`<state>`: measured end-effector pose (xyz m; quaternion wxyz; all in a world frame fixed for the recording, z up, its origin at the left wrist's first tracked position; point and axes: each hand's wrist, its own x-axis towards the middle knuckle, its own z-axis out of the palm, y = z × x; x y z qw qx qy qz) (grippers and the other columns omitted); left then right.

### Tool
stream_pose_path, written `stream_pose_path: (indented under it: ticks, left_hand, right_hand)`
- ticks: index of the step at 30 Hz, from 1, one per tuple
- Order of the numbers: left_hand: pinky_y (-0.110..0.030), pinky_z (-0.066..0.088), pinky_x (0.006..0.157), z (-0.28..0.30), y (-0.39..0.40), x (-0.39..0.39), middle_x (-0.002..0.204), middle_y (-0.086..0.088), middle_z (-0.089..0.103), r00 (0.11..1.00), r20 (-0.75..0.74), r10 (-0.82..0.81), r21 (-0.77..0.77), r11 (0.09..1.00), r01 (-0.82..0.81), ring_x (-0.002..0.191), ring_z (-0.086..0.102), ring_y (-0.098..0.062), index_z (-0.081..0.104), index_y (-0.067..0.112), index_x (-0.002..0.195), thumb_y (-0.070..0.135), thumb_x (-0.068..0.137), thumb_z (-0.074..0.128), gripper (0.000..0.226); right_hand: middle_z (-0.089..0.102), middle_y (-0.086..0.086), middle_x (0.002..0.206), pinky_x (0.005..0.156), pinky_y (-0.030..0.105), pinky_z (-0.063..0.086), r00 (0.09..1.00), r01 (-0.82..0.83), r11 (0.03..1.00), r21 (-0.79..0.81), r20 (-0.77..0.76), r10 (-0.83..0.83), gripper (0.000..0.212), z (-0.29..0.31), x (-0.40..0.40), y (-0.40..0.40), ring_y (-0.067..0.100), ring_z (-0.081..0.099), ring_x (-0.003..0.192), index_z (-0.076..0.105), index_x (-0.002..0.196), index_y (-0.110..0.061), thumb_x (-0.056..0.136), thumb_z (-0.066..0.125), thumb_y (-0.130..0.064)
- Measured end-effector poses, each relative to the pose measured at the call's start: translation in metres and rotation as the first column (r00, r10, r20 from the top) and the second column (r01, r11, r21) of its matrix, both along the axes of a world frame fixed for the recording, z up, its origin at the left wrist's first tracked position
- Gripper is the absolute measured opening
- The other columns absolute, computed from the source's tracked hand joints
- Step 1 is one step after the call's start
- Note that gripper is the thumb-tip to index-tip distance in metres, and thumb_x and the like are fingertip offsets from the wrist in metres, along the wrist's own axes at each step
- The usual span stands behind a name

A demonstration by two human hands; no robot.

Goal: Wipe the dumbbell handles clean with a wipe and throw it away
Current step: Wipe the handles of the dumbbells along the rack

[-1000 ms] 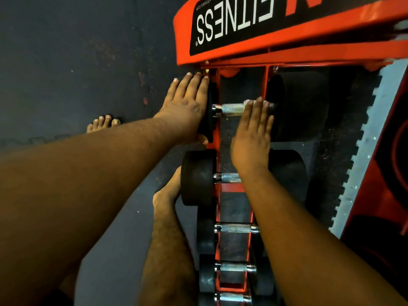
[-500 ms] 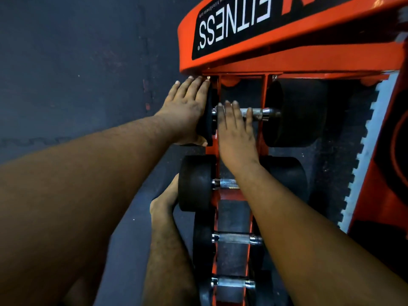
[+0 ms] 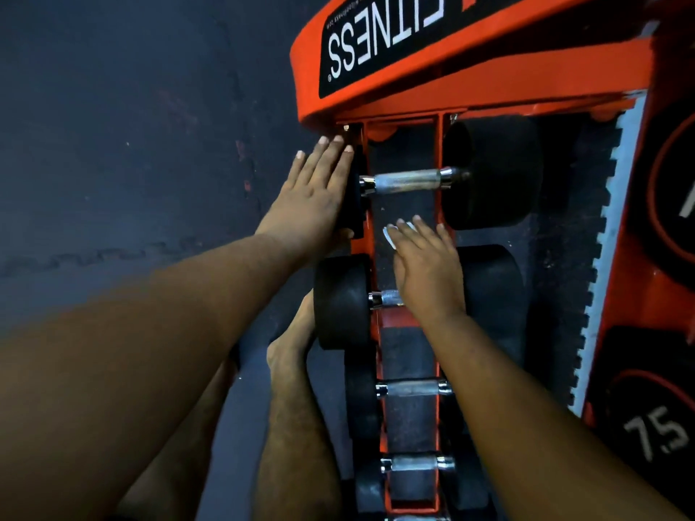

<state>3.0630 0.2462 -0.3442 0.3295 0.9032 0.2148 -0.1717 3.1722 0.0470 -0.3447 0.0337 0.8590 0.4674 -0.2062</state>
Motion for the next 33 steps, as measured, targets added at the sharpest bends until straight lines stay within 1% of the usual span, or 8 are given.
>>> stream_pose_path:
  ticks: [4, 8, 13, 17, 22, 28, 30, 33]
  left_hand:
    - [-0.042, -0.008, 0.126, 0.004, -0.056, -0.045, 0.169, -0.014, -0.013, 0.992, 0.109, -0.063, -0.037, 0.997, 0.067, 0.156, -0.015, -0.029, 0.002, 0.006, 0.162, 0.048, 0.087, 0.071, 0.111]
    - [-0.041, -0.01, 0.126, -0.006, -0.111, -0.076, 0.166, -0.012, -0.025, 0.969, -0.086, -0.232, -0.159, 0.963, 0.216, 0.153, -0.025, -0.025, -0.017, 0.01, 0.159, 0.062, 0.086, 0.067, 0.123]
    - [-0.043, -0.013, 0.124, -0.014, -0.14, -0.073, 0.168, -0.015, -0.02, 0.971, -0.189, -0.149, -0.084, 0.987, 0.135, 0.155, -0.019, -0.029, -0.02, 0.006, 0.157, 0.057, 0.08, 0.076, 0.133]
    - [-0.047, -0.007, 0.126, -0.015, -0.146, -0.065, 0.168, -0.018, -0.013, 0.973, -0.207, -0.105, -0.027, 0.994, 0.101, 0.156, -0.013, -0.032, -0.019, 0.004, 0.157, 0.056, 0.076, 0.081, 0.139]
    - [-0.046, -0.009, 0.125, -0.016, -0.144, -0.064, 0.169, -0.016, -0.009, 0.972, -0.216, -0.092, -0.062, 0.995, 0.08, 0.156, -0.011, -0.031, -0.017, 0.006, 0.158, 0.062, 0.071, 0.082, 0.143]
    - [-0.049, -0.01, 0.125, -0.014, -0.141, -0.062, 0.169, -0.015, -0.012, 0.966, -0.235, -0.109, -0.087, 0.992, 0.091, 0.156, -0.014, -0.032, -0.017, 0.007, 0.158, 0.065, 0.074, 0.079, 0.141]
    - [-0.05, -0.009, 0.125, -0.016, -0.141, -0.062, 0.169, -0.016, -0.012, 0.966, -0.236, -0.11, -0.09, 0.992, 0.091, 0.156, -0.014, -0.032, -0.017, 0.007, 0.158, 0.065, 0.071, 0.081, 0.144]
    - [-0.051, -0.007, 0.126, -0.018, -0.143, -0.063, 0.169, -0.015, -0.01, 0.967, -0.23, -0.108, -0.073, 0.993, 0.094, 0.156, -0.012, -0.032, -0.017, 0.008, 0.158, 0.064, 0.067, 0.084, 0.148]
  right_hand:
    - [0.062, 0.008, 0.139, 0.116, 0.052, 0.033, 0.999, -0.003, 0.984, -0.178, -0.04, -0.004, 0.046, -0.002, -0.037, -0.044, 0.028, 0.051, 0.136, 0.062, 0.135, -0.015, 0.093, 0.043, -0.018]
    - [0.026, 0.008, 0.165, 0.124, 0.054, 0.005, 0.988, -0.115, 0.898, -0.424, -0.146, 0.057, 0.063, -0.015, -0.069, -0.06, 0.025, 0.016, 0.154, 0.026, 0.157, -0.013, 0.099, 0.046, -0.023]
    - [0.016, 0.01, 0.167, 0.115, 0.072, 0.003, 0.982, -0.181, 0.881, -0.437, -0.03, 0.187, 0.073, -0.017, -0.079, -0.079, 0.027, 0.011, 0.155, 0.012, 0.16, -0.011, 0.095, 0.042, -0.025]
    - [0.0, 0.015, 0.168, 0.11, 0.078, 0.002, 0.973, -0.204, 0.85, -0.486, -0.005, 0.231, 0.075, -0.007, -0.087, -0.097, 0.032, -0.004, 0.155, -0.002, 0.16, -0.01, 0.096, 0.031, -0.027]
    - [0.032, 0.014, 0.158, 0.119, 0.067, 0.005, 0.962, -0.26, 0.869, -0.42, -0.031, 0.272, 0.065, -0.033, -0.064, -0.067, 0.03, 0.014, 0.154, 0.021, 0.157, -0.009, 0.098, 0.045, -0.022]
    - [0.015, 0.012, 0.166, 0.121, 0.064, 0.005, 0.972, -0.236, 0.901, -0.363, -0.07, 0.226, 0.08, -0.014, -0.081, -0.097, 0.028, 0.004, 0.155, 0.014, 0.159, -0.008, 0.091, 0.053, -0.022]
    - [0.033, 0.013, 0.158, 0.122, 0.062, 0.009, 0.975, -0.219, 0.915, -0.34, -0.055, 0.213, 0.071, -0.018, -0.073, -0.088, 0.03, 0.023, 0.151, 0.027, 0.155, -0.008, 0.09, 0.054, -0.018]
    - [0.055, 0.012, 0.132, 0.124, 0.053, 0.015, 0.976, -0.213, 0.916, -0.34, -0.111, 0.186, 0.045, -0.033, -0.058, -0.057, 0.03, 0.048, 0.128, 0.047, 0.138, -0.009, 0.093, 0.046, -0.012]
